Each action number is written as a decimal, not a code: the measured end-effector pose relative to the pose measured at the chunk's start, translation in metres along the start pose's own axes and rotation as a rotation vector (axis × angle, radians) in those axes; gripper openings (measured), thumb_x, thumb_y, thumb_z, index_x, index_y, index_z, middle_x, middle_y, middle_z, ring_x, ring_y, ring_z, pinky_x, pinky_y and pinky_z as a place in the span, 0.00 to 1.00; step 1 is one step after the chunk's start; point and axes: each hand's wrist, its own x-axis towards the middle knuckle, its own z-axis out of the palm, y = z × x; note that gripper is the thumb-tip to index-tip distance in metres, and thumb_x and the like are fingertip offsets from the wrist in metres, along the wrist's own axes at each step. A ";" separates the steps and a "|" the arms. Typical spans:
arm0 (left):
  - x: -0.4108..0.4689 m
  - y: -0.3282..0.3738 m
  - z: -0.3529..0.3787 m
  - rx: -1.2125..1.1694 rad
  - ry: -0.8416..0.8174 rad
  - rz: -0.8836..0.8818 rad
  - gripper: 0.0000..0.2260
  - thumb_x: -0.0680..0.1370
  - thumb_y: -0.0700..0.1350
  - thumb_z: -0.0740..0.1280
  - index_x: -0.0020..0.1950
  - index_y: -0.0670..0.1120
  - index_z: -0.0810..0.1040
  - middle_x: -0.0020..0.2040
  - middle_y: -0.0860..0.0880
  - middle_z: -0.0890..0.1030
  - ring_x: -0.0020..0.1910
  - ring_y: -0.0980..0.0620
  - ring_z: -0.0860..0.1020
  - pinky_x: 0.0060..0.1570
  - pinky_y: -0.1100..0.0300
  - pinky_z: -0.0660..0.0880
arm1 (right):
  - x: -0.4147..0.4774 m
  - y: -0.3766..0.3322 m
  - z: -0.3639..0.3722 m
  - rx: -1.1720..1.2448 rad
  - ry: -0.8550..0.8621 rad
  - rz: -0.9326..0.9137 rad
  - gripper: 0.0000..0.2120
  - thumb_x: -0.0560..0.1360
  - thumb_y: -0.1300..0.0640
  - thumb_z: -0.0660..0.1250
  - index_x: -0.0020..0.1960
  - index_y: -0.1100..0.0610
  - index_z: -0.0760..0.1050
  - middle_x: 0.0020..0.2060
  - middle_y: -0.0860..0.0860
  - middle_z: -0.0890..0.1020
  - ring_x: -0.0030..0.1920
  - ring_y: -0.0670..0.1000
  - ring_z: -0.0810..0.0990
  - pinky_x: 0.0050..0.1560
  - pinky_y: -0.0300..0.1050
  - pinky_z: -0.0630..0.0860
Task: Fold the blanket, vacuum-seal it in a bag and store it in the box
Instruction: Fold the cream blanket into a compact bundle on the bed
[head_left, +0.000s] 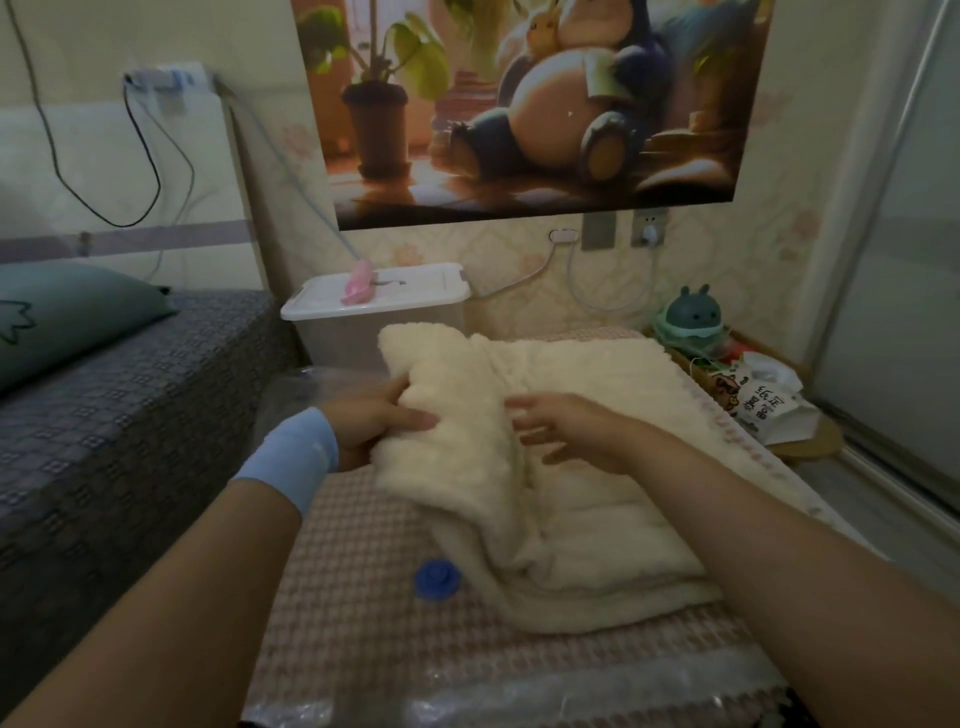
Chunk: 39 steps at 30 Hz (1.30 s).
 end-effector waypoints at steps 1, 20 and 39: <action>0.005 0.008 0.014 0.057 0.004 0.044 0.47 0.56 0.47 0.83 0.71 0.57 0.66 0.64 0.47 0.77 0.60 0.45 0.77 0.52 0.49 0.78 | -0.009 -0.010 -0.012 0.161 0.047 -0.007 0.19 0.76 0.43 0.65 0.67 0.42 0.73 0.64 0.52 0.79 0.62 0.57 0.78 0.52 0.51 0.74; 0.094 0.022 0.200 0.726 0.193 0.271 0.25 0.74 0.55 0.69 0.70 0.51 0.70 0.71 0.47 0.71 0.64 0.46 0.72 0.59 0.57 0.73 | -0.085 0.074 -0.153 -0.562 0.482 0.202 0.42 0.74 0.48 0.72 0.80 0.53 0.52 0.72 0.55 0.65 0.73 0.59 0.66 0.68 0.53 0.67; 0.095 -0.035 0.175 0.349 0.148 -0.381 0.52 0.66 0.58 0.77 0.77 0.60 0.42 0.76 0.43 0.55 0.69 0.36 0.65 0.61 0.39 0.71 | -0.092 0.102 -0.148 -0.374 0.388 0.448 0.70 0.49 0.27 0.79 0.80 0.52 0.50 0.78 0.53 0.56 0.77 0.59 0.57 0.74 0.57 0.63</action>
